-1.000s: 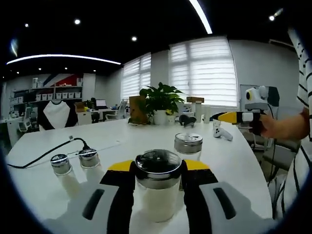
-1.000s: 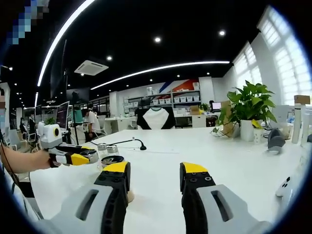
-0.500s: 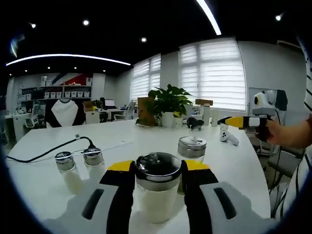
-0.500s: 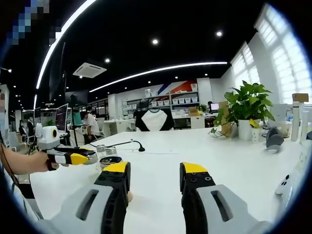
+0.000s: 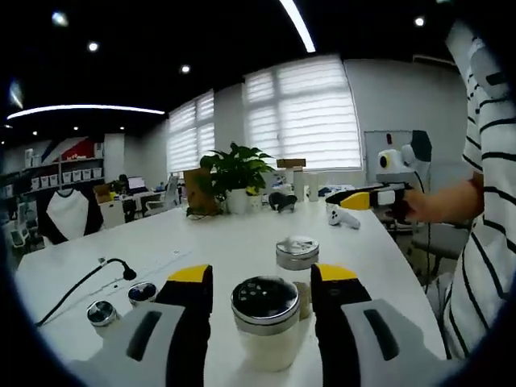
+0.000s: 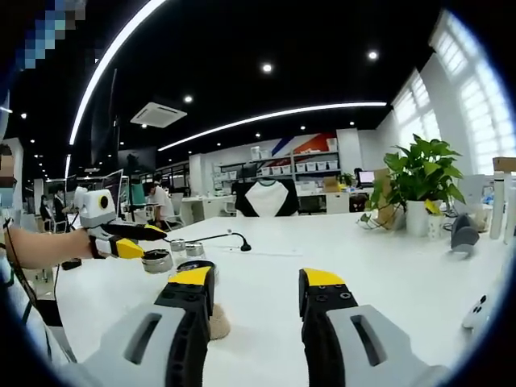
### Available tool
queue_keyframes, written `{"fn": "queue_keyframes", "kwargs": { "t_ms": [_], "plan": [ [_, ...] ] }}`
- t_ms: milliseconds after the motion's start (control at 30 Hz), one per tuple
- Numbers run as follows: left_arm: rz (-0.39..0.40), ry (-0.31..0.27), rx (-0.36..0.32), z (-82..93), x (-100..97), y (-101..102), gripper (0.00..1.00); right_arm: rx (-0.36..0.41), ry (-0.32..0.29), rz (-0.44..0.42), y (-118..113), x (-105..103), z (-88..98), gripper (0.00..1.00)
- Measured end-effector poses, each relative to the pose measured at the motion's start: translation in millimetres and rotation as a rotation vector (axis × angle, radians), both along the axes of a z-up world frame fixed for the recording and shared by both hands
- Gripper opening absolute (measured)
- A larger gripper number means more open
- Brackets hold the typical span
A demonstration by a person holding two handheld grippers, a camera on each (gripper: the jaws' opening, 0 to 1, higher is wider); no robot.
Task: Rotate the seasoning bottle until the label or dispensing opening points toward the visible target arrow and the bottle remains upright within the marked orientation range
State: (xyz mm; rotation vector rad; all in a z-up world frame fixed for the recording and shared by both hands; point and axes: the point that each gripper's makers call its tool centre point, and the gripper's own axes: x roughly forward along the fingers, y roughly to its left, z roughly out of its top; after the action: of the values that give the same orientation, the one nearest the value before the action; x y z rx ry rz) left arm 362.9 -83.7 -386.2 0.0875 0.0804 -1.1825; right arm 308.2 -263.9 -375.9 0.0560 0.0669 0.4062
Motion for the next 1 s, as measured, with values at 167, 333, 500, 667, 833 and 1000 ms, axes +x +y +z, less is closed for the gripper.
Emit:
{"fn": "queue_keyframes", "kwargs": {
  "t_ms": [167,333,500,667,833,1000],
  "plan": [
    [-0.027,0.001,0.011,-7.1,-0.9,-1.0,0.58,-0.057,-0.01,0.01,0.8,-1.9,-2.0,0.42],
    [-0.055,0.017,-0.004,-9.5,-3.9,-8.8,0.56,-0.044,0.005,0.011,0.3,-0.2,-5.8,0.42],
    [-0.058,0.029,0.004,-18.1,-4.8,-14.0,0.56,-0.046,0.013,0.004,0.3,2.2,-6.8,0.42],
    [-0.062,0.043,0.008,-27.4,-5.1,-15.2,0.55,-0.049,0.001,-0.002,0.5,3.5,-2.6,0.42],
    [-0.064,0.038,-0.005,-26.9,-6.2,-13.3,0.5,-0.053,0.008,-0.003,0.4,5.1,-3.6,0.42],
    [-0.039,0.018,0.019,-28.2,-4.6,-11.5,0.48,-0.039,-0.001,-0.014,-1.2,6.3,-0.7,0.41]
  ]
}}
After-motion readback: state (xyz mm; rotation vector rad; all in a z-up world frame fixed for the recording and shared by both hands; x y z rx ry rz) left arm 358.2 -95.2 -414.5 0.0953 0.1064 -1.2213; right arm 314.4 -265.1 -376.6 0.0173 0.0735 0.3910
